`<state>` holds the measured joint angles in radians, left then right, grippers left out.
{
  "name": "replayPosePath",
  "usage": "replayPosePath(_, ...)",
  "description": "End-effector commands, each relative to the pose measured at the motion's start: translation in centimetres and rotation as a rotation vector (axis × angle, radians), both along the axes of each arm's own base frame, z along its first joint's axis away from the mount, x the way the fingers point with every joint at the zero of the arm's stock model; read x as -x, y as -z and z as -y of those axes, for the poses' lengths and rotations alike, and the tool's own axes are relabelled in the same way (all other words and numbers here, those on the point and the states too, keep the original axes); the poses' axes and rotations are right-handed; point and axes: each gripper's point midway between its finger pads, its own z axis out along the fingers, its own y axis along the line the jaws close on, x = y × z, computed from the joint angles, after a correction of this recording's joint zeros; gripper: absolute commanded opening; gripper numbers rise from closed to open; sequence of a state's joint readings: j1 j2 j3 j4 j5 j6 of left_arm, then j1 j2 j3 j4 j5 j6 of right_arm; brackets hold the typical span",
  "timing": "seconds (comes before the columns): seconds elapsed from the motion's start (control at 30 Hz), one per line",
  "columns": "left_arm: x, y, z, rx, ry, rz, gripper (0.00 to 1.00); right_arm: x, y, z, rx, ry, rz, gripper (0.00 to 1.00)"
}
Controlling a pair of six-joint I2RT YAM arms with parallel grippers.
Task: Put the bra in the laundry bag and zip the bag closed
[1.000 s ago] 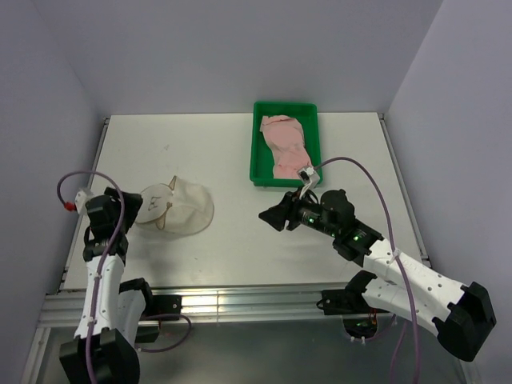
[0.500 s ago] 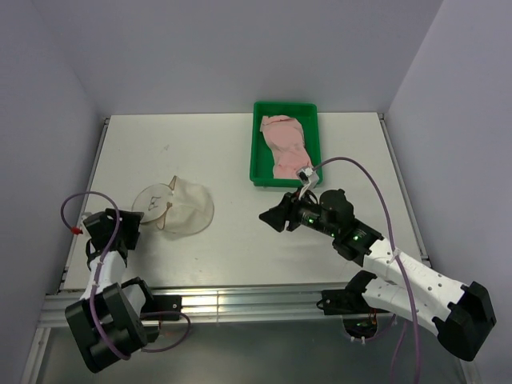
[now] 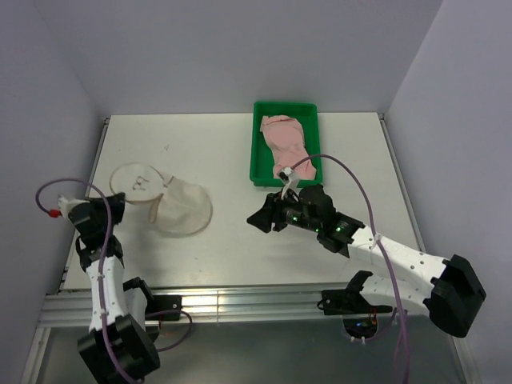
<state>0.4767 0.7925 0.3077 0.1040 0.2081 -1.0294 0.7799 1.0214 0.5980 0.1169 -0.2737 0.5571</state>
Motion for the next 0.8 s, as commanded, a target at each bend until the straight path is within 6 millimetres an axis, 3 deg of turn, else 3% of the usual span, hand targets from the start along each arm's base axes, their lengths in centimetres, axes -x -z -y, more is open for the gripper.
replayPosePath(0.0,-0.2,-10.0,-1.6,-0.229,-0.035,0.189,0.00,-0.7,-3.2,-1.9,-0.067,0.014,0.065,0.57)
replayPosePath(0.03,-0.1,-12.2,-1.4,-0.265,-0.021,0.225,0.00,-0.7,-3.1,-2.2,-0.073,0.023,0.060,0.57)
replayPosePath(0.17,-0.4,-14.9,0.2,-0.360,0.070,0.247,0.00,-1.8,-2.7,-4.0,-0.134,0.076,0.028,0.57)
replayPosePath(0.23,-0.8,-17.5,2.1,-0.448,0.148,0.290,0.00,-2.2,-3.2,-5.3,-0.158,0.077,0.010,0.56)
replayPosePath(0.27,-0.9,-18.6,2.6,-0.481,0.161,0.300,0.00,-2.6,-2.2,-5.9,-0.133,0.076,-0.013,0.56)
replayPosePath(0.3,-0.9,-19.4,3.2,-0.545,0.187,0.301,0.00,-2.9,-3.2,-6.6,-0.145,0.071,-0.006,0.56)
replayPosePath(0.33,-0.8,-20.5,5.1,-0.567,0.245,0.309,0.00,-3.0,-2.9,-6.9,-0.135,0.080,-0.009,0.56)
replayPosePath(0.4,-0.3,-22.1,6.9,-0.653,0.291,0.328,0.00,-3.2,-2.8,-7.0,-0.140,0.098,-0.020,0.56)
replayPosePath(0.5,0.3,-21.4,8.6,-0.709,0.359,0.296,0.00,-3.0,-3.2,-6.7,-0.163,0.114,-0.015,0.56)
replayPosePath(0.7,0.6,-17.7,11.0,-0.755,0.442,0.188,0.00,-3.4,-3.8,-5.4,-0.133,0.160,0.021,0.58)
replayPosePath(0.77,0.5,-17.9,10.3,-0.786,0.388,0.143,0.00,-3.6,-3.9,-5.2,-0.104,0.160,0.039,0.60)
